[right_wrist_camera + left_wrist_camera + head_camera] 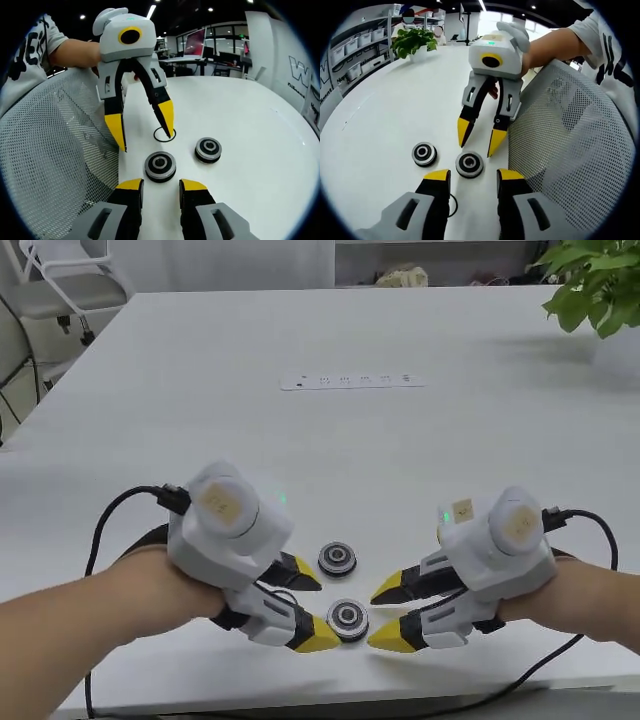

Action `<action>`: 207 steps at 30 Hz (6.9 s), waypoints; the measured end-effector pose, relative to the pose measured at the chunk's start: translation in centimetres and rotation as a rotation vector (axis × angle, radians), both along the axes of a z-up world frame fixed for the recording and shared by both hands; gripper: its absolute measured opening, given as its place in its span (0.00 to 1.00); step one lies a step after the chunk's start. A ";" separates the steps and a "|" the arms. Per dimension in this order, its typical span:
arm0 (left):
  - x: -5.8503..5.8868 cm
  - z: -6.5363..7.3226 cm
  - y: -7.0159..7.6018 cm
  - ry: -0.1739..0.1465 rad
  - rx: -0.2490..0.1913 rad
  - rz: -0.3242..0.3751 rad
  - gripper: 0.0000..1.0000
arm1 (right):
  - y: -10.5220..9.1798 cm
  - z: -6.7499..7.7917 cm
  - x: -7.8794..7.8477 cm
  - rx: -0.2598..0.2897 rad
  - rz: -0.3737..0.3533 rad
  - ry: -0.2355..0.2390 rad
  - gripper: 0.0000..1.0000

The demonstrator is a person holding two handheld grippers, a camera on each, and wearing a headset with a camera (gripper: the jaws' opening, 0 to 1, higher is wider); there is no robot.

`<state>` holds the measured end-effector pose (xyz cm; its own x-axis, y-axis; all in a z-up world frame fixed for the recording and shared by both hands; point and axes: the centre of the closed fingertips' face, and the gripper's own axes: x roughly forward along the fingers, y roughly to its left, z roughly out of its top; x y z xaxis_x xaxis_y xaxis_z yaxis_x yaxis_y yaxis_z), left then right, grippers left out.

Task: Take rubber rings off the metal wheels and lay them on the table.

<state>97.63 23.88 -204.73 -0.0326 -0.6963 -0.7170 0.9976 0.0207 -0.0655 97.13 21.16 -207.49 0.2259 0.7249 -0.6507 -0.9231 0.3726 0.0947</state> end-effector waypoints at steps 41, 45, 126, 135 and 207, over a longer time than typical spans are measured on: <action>0.0 -1.5 -1.6 -0.047 -0.033 -0.016 0.12 | 0.2 -0.6 0.5 0.021 -0.026 0.021 0.26; 0.1 -1.6 -1.6 -0.075 -0.027 -0.024 0.10 | 0.2 -0.6 0.5 0.023 -0.029 0.021 0.26; 0.5 -1.7 -1.7 -0.107 -0.020 -0.011 0.06 | 0.2 -0.9 0.5 0.029 -0.079 0.073 0.00; 0.5 -1.7 -1.7 -0.108 -0.020 -0.011 0.06 | 0.1 -0.9 0.4 0.038 -0.099 0.091 0.00; 0.4 -1.7 -1.8 -0.117 -0.007 -0.010 0.06 | 0.7 1.4 0.7 0.237 -0.250 0.286 0.00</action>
<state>98.08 22.12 -206.46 0.0436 -0.7012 -0.7117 0.9987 0.0105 0.0509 97.82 21.83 -206.11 0.2480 0.8078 -0.5347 -0.7320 0.5178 0.4428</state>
